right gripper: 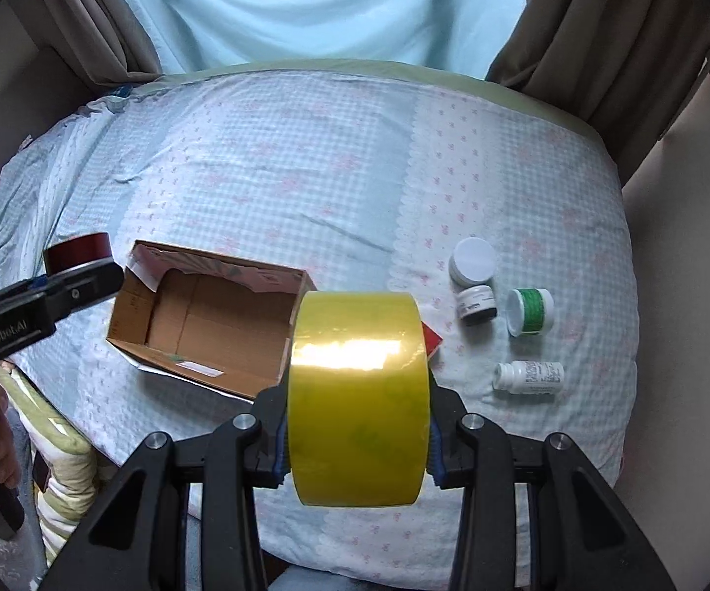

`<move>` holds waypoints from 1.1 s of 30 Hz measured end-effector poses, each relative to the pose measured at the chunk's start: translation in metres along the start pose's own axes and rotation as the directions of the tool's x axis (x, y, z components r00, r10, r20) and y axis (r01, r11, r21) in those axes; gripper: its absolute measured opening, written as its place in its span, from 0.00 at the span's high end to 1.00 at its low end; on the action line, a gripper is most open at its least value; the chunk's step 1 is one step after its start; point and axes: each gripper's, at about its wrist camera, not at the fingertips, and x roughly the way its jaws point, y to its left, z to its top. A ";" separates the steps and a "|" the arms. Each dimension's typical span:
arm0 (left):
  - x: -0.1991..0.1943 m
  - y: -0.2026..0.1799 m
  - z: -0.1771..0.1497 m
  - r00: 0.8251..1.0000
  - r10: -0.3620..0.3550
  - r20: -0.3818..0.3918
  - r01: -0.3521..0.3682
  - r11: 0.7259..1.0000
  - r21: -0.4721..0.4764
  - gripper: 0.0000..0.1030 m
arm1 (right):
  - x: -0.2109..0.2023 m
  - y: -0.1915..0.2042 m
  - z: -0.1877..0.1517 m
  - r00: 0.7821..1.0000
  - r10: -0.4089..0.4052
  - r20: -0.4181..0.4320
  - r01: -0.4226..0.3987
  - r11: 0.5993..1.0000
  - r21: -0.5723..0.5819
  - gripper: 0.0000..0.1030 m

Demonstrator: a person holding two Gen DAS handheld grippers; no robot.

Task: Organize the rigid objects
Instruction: 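Carry the tape roll and red-capped jar into the box and open both tools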

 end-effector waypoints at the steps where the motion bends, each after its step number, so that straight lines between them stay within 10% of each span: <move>1: -0.001 0.013 0.000 1.000 0.001 -0.008 -0.001 1.000 0.012 0.50 | 0.001 0.011 0.002 1.000 0.012 -0.001 -0.012 1.000 0.007 0.63; 17: 0.091 0.147 0.001 0.971 0.063 -0.231 -0.023 0.985 0.172 0.50 | 0.117 0.173 0.040 0.990 0.074 -0.120 -0.052 0.982 0.179 0.64; 33: 0.211 0.139 0.004 0.917 0.138 -0.375 -0.008 0.945 0.327 0.50 | 0.251 0.142 0.043 0.946 0.018 -0.323 0.072 0.961 0.266 0.64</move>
